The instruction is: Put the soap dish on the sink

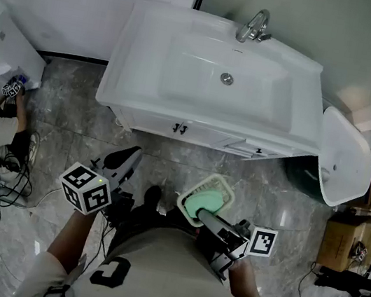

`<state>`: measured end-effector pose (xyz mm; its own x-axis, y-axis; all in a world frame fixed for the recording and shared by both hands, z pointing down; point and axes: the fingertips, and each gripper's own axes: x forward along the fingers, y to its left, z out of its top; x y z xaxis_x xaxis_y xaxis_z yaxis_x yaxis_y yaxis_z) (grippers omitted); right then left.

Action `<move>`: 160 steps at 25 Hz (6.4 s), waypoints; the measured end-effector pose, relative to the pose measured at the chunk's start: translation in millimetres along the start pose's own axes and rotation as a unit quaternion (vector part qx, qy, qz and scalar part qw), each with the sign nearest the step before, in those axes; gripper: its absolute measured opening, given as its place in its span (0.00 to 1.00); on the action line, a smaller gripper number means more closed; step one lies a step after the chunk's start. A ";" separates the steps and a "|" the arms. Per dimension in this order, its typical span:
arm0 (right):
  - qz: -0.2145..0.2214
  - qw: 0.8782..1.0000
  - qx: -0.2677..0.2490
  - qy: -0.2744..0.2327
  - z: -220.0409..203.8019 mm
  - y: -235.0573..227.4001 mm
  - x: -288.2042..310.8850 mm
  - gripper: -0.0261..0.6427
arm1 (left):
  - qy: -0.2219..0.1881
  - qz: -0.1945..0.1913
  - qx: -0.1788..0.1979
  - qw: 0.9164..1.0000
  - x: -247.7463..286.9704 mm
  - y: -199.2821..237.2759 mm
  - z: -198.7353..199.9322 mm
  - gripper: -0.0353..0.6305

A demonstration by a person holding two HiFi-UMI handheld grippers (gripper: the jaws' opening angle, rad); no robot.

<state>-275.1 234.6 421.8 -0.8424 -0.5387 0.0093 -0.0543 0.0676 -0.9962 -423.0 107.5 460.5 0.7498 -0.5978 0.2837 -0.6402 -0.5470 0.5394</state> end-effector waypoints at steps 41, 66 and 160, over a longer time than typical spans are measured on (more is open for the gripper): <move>0.057 0.997 -0.043 0.020 -21.4 11.7 -184.3 0.21 | 0.100 -0.092 0.160 0.978 63.9 -251.9 -96.5 0.08; 0.013 0.998 -0.054 0.003 51.8 7.5 -143.3 0.21 | 0.090 -0.113 0.107 0.984 125.7 -188.9 -45.2 0.08; 0.006 0.993 -0.054 0.109 286.3 -21.9 -189.1 0.21 | 0.054 0.014 0.219 0.974 354.4 -193.6 30.1 0.08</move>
<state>38.9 94.5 417.2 -0.9387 -0.3437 0.0283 -0.0914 0.1690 -0.9814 -38.4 -16.1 432.7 0.7295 -0.5639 0.3872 -0.6528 -0.7429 0.1479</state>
